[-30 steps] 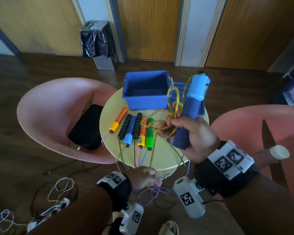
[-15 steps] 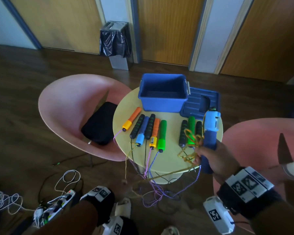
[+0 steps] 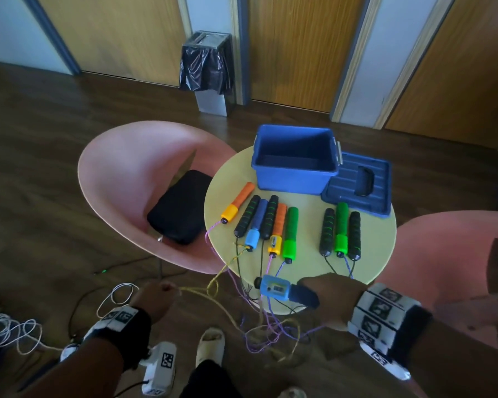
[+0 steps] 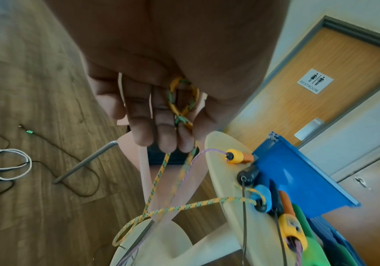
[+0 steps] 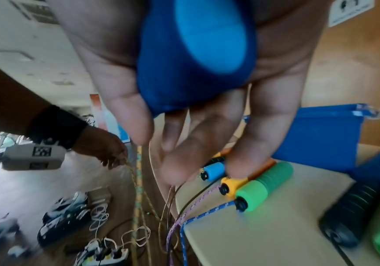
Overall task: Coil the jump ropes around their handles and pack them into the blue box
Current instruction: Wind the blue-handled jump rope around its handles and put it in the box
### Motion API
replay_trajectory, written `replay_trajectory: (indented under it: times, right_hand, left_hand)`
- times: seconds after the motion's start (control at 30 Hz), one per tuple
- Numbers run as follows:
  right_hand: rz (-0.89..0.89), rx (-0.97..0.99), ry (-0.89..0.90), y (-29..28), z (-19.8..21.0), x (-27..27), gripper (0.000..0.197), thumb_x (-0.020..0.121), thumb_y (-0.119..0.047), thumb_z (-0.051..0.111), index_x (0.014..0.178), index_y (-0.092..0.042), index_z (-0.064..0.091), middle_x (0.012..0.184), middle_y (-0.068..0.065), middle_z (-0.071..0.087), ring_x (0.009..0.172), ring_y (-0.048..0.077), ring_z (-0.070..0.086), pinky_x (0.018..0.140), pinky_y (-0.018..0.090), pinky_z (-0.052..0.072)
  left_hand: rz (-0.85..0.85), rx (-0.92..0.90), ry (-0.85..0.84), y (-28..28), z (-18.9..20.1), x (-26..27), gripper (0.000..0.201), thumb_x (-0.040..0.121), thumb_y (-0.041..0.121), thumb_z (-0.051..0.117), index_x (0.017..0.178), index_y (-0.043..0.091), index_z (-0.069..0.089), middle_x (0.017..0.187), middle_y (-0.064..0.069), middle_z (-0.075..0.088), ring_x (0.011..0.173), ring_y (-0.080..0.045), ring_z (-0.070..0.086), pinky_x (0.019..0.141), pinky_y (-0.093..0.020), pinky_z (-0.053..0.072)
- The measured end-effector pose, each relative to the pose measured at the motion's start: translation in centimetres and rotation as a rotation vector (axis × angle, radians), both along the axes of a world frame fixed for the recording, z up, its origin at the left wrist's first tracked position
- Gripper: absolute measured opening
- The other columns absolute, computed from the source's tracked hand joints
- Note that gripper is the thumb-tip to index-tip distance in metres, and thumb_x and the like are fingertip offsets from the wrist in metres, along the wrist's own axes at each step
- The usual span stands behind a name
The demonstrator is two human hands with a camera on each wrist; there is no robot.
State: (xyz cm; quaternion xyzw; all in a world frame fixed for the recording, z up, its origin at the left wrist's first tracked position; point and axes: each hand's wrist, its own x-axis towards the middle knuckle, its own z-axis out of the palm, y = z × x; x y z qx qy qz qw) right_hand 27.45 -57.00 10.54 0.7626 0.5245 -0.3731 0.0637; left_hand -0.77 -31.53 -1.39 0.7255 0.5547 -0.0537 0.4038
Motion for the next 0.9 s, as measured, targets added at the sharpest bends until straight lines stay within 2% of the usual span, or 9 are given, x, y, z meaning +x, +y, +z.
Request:
replay_trajectory:
  times: [0.1,0.23,0.33,0.43,0.53,0.63,0.7,0.8,0.9]
  right_hand:
    - [0.112,0.012,-0.103,3.2,-0.4,-0.3,0.012,0.084,-0.016,0.053,0.090,-0.026,0.053,0.087,-0.003,0.062,0.083,0.024,0.063,0.061,0.029,0.042]
    - [0.241,0.005,-0.244,8.0,-1.7,-0.5,0.019,0.084,-0.017,0.057,0.101,-0.026,0.053,0.091,-0.003,0.058,0.080,0.025,0.061,0.065,0.032,0.041]
    - [0.324,0.036,-0.369,11.6,-3.1,-0.2,0.026,0.087,-0.017,0.058,0.113,-0.020,0.056,0.108,0.003,0.055,0.084,0.030,0.063,0.068,0.036,0.043]
    - [0.388,-0.002,-0.419,14.7,-5.0,0.4,0.034,0.089,-0.014,0.057,0.123,-0.015,0.055,0.122,0.006,0.049,0.087,0.035,0.065,0.068,0.039,0.045]
    - [0.443,-0.016,-0.428,17.4,-6.5,1.4,0.037,0.092,-0.017,0.054,0.128,-0.019,0.050,0.136,0.003,0.045,0.089,0.034,0.066,0.070,0.038,0.045]
    - [0.441,-0.075,-0.418,19.5,-7.6,2.2,0.044,0.096,-0.019,0.051,0.139,-0.025,0.044,0.155,0.005,0.031,0.099,0.034,0.066,0.076,0.038,0.044]
    - [0.436,-0.049,-0.416,20.4,-8.2,2.5,0.047,0.096,-0.017,0.050,0.141,-0.027,0.042,0.152,0.007,0.034,0.097,0.035,0.067,0.085,0.043,0.049]
    - [0.432,-0.046,-0.460,21.0,-9.4,2.7,0.042,0.096,-0.017,0.050,0.137,-0.028,0.045,0.135,0.009,0.043,0.098,0.041,0.064,0.094,0.058,0.045]
    - [0.437,-0.067,-0.471,21.4,-10.2,2.6,0.035,0.099,-0.026,0.051,0.134,-0.032,0.047,0.134,0.010,0.043,0.097,0.040,0.064,0.097,0.057,0.044]
  left_hand:
    - [0.005,-0.038,-0.017,2.1,-1.4,-0.5,0.021,0.058,0.047,0.060,0.047,0.030,0.064,0.066,-0.009,0.070,0.079,-0.036,0.068,0.073,-0.040,0.051]
    - [-0.046,-0.109,-0.067,3.3,-0.5,0.3,0.023,0.064,0.034,0.067,0.045,0.022,0.064,0.047,0.005,0.059,0.055,-0.015,0.055,0.062,-0.029,0.043]
    - [-0.078,-0.183,-0.106,4.6,-0.3,1.1,0.018,0.067,0.025,0.066,0.051,0.017,0.063,0.045,0.005,0.057,0.050,-0.011,0.052,0.053,-0.022,0.042]
    - [-0.174,-0.218,-0.055,6.8,-1.7,0.9,0.029,0.077,0.024,0.069,0.049,0.020,0.064,0.049,0.003,0.062,0.048,-0.006,0.055,0.054,-0.019,0.043]
    - [-0.272,-0.266,-0.012,8.7,-2.9,0.3,0.035,0.089,0.009,0.065,0.055,0.019,0.063,0.052,0.003,0.062,0.047,-0.003,0.055,0.053,-0.015,0.043]
    - [-0.333,-0.311,0.027,10.7,-3.6,-0.2,0.035,0.089,0.011,0.064,0.056,0.021,0.065,0.055,0.003,0.065,0.050,-0.002,0.057,0.056,-0.018,0.044]
    - [-0.365,-0.333,0.043,11.9,-3.8,-0.4,0.035,0.090,0.014,0.062,0.056,0.021,0.067,0.057,0.003,0.067,0.053,-0.003,0.059,0.057,-0.020,0.045]
    - [-0.405,-0.344,0.066,13.2,-4.0,-0.7,0.034,0.091,0.016,0.058,0.059,0.021,0.067,0.059,0.004,0.067,0.055,-0.003,0.060,0.059,-0.020,0.045]
    - [-0.429,-0.379,0.066,14.0,-3.7,-0.5,0.026,0.083,0.032,0.056,0.062,0.022,0.067,0.062,0.005,0.069,0.061,-0.006,0.062,0.063,-0.024,0.047]
